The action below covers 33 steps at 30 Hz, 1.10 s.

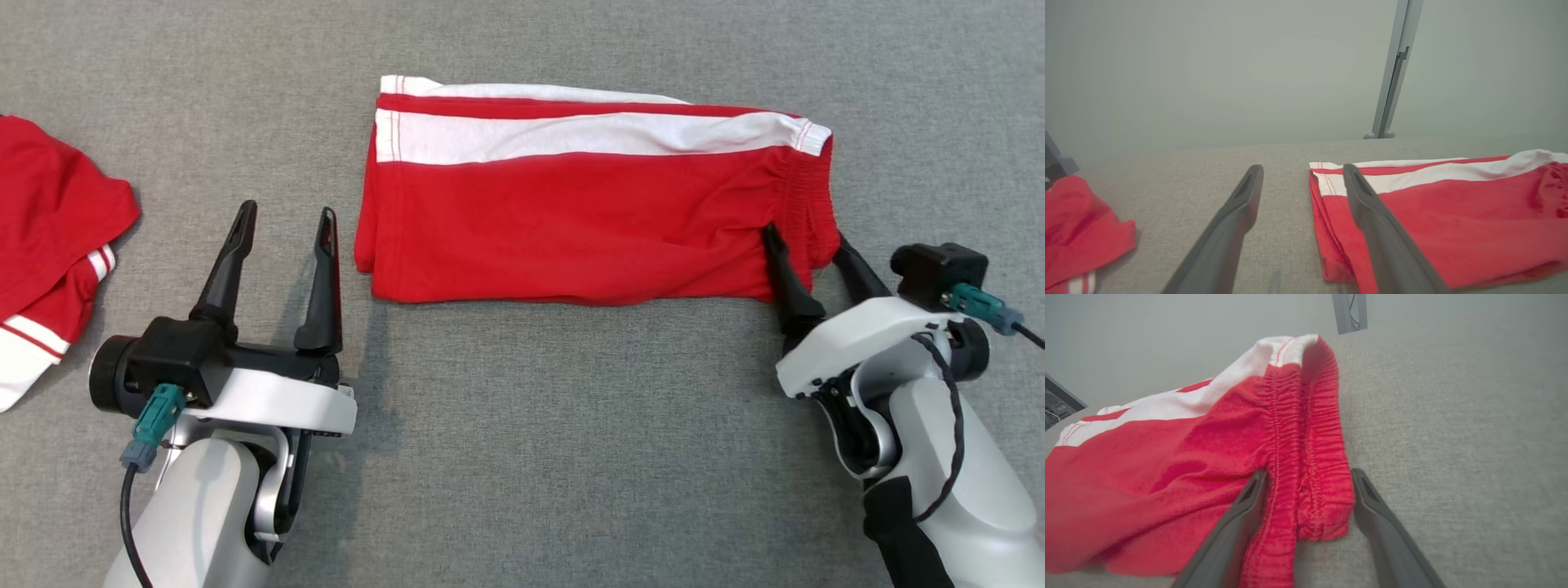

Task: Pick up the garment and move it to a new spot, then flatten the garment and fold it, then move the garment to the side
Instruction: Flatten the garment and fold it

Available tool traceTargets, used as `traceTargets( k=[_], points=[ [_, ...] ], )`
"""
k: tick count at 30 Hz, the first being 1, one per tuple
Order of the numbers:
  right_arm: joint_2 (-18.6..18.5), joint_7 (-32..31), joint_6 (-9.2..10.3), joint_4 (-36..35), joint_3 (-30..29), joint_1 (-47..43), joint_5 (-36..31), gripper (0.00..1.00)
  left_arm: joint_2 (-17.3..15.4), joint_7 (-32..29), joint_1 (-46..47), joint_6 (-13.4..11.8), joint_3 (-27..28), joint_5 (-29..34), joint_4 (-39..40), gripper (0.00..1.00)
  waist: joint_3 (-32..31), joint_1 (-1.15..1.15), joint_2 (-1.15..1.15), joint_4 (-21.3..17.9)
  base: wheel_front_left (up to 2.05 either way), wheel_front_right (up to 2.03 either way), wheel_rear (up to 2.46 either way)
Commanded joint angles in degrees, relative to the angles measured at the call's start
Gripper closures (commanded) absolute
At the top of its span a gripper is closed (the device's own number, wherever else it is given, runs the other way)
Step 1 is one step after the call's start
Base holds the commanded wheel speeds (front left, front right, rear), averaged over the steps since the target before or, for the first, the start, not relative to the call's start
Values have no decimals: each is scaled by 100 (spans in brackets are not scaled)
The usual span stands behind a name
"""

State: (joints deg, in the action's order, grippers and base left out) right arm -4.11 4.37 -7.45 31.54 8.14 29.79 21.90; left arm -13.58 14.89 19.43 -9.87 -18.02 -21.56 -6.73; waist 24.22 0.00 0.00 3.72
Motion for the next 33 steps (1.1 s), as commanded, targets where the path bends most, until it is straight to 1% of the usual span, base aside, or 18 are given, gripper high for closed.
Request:
traceTargets(
  k=[1, 2, 3, 4, 9, 15, 21, 24, 29, 32, 33],
  points=[
    [70, -85, -9, 158, 142, -61, 77, 0, -11, 20, 115, 35, 14, 38, -12, 0, 5, 0, 0, -3, 0, 0, 0],
    [74, -95, -11, 208, 260, -38, 169, 55, -7, 20, 123, 36, 18, 40, -22, 0, 11, 0, 0, -5, 0, 0, 0],
    [80, -112, -10, 250, 367, -25, 307, 89, 2, 21, 121, 52, 25, 44, -30, 0, 15, 0, 0, -7, 0, 0, 0],
    [71, -80, -11, 272, 468, -13, 392, 100, 10, 21, 123, 64, 30, 58, -37, 0, 16, 0, 0, -10, 0, 0, 0],
    [-88, 289, -8, 292, 606, 31, 719, 100, 22, 21, 78, 79, 91, 100, -52, 0, 1, 0, 0, -49, 0, 0, 0],
    [-407, 523, -2, 153, 447, -162, 998, 100, -2, 21, -12, 110, 166, 115, -82, 0, -84, 0, 0, -163, 0, 0, 0],
    [-817, 517, -2, 10, -32, -560, 1204, 100, -3, 21, -68, 125, 197, 137, -94, 0, -181, 0, 0, -277, 0, 0, 0],
    [-902, 451, -2, -50, -258, -653, 1249, 100, -12, 21, -75, 120, 207, 143, -95, 0, -211, 0, 0, -332, 0, 0, 0],
    [-753, 237, -4, -379, -231, -536, 1456, 100, -32, 21, -96, 119, 208, 140, -100, 0, -247, 0, 0, -404, 0, 0, 0],
    [-580, -91, -4, -1035, 73, -360, 1635, 100, -46, 17, -72, 135, 174, 135, -106, 0, -271, 0, 0, -432, 0, 0, 0],
    [-580, -91, -4, -1035, 73, -360, 1635, 100, -46, 17, -72, 135, 174, 135, -106, 0, -271, 0, 0, -432, 0, 0, 0]
  ],
)
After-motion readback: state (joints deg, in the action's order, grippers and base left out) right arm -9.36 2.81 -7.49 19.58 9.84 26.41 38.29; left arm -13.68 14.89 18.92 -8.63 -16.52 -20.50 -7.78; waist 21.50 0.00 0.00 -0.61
